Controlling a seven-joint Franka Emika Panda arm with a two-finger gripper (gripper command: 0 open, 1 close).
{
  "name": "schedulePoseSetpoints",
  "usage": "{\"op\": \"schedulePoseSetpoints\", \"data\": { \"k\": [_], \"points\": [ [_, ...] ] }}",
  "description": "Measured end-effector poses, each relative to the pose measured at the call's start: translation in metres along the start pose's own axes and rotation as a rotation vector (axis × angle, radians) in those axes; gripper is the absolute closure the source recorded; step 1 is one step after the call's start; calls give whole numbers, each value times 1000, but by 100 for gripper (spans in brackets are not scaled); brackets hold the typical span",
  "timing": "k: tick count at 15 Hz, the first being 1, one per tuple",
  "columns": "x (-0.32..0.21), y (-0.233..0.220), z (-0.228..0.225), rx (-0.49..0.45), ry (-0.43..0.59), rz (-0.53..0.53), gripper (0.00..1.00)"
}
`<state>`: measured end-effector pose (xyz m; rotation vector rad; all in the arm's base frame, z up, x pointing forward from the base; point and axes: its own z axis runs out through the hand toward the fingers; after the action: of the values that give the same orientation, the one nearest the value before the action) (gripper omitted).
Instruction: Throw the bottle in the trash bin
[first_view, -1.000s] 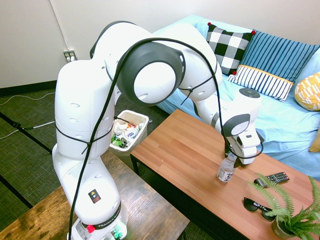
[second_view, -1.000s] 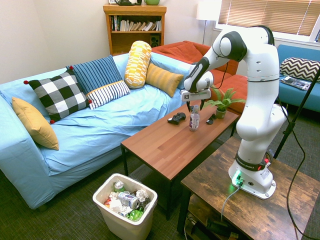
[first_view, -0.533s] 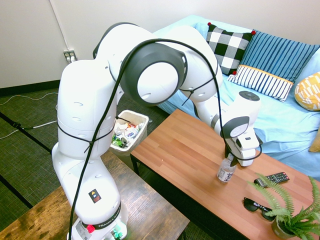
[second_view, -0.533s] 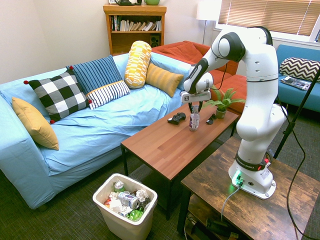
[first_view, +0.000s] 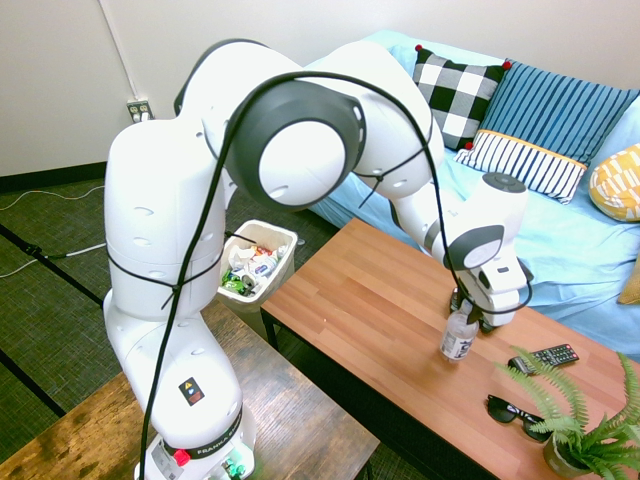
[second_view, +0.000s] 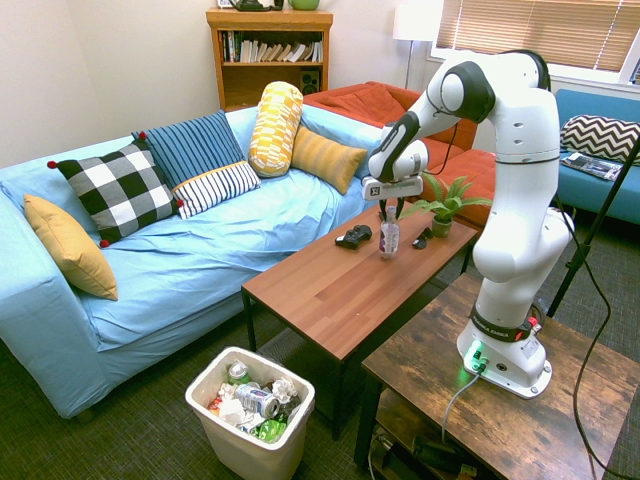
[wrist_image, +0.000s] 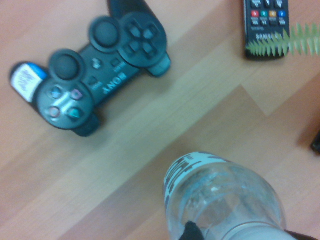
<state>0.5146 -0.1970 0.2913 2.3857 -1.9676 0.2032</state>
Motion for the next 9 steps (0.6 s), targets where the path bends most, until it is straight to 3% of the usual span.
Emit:
{"op": "schedulePoseSetpoints", "data": {
  "k": [3, 6, 9],
  "points": [
    [-87, -42, -108, 106, 20, -112, 100],
    [-228, -58, -214, 202, 36, -225, 100],
    [-378, -64, -244, 244, 24, -362, 100]
  ]
}}
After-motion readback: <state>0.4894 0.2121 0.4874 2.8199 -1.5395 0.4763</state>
